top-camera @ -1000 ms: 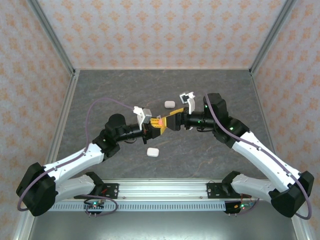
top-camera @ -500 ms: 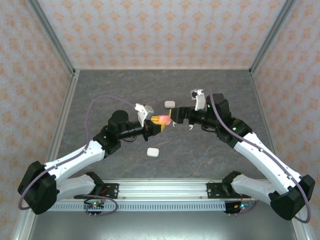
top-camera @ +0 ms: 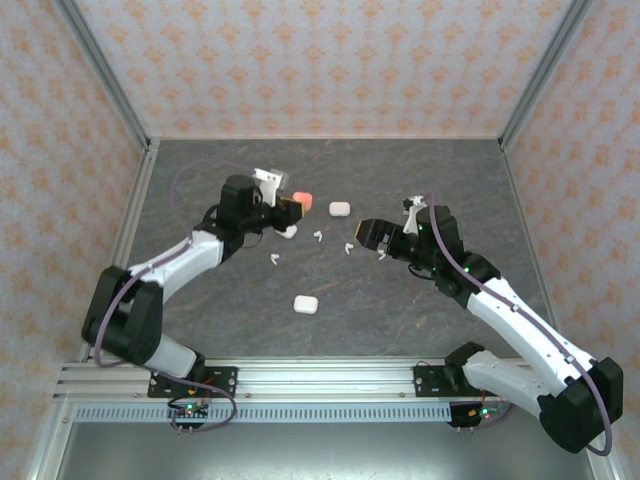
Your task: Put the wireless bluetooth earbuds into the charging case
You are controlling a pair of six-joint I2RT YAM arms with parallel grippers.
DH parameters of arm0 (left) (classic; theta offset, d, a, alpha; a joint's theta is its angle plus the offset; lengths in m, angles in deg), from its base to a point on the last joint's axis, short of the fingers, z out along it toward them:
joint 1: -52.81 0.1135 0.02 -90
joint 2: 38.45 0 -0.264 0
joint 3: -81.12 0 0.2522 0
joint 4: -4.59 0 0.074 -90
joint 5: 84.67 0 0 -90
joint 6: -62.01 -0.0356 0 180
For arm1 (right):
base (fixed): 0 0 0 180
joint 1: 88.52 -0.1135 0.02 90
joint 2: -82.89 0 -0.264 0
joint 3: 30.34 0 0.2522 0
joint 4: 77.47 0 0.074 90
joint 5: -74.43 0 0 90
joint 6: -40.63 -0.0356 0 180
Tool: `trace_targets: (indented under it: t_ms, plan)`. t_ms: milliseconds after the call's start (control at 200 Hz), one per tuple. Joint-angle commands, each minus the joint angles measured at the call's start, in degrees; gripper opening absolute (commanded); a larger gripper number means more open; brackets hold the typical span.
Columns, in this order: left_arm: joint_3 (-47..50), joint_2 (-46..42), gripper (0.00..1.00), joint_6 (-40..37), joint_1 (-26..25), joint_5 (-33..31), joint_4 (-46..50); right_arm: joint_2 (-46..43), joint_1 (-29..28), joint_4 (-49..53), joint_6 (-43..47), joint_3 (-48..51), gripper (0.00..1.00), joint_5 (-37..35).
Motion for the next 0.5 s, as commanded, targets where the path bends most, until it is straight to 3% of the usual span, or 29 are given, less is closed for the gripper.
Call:
trace_targets:
  t_ms: [0,120,255,495]
  plan:
    - [-7.9,7.9,0.0,1.1,2.2,-0.6,8.1,0.2,0.2,-2.4,-1.2,0.6,0.99,-1.5]
    - [-15.5,16.5,0.0,0.3,2.3,-1.9,14.3,0.4,0.2,-1.9,-0.6,0.6,0.99,-1.4]
    - [-20.1,23.5,0.0,2.4,2.4,0.5,14.7,0.3,0.2,-0.5,0.3,0.6,0.99,-1.9]
    - [-24.3,30.0,0.0,6.5,2.4,3.8,15.2,1.4,0.2,-1.4,0.2,1.1,0.99,-0.9]
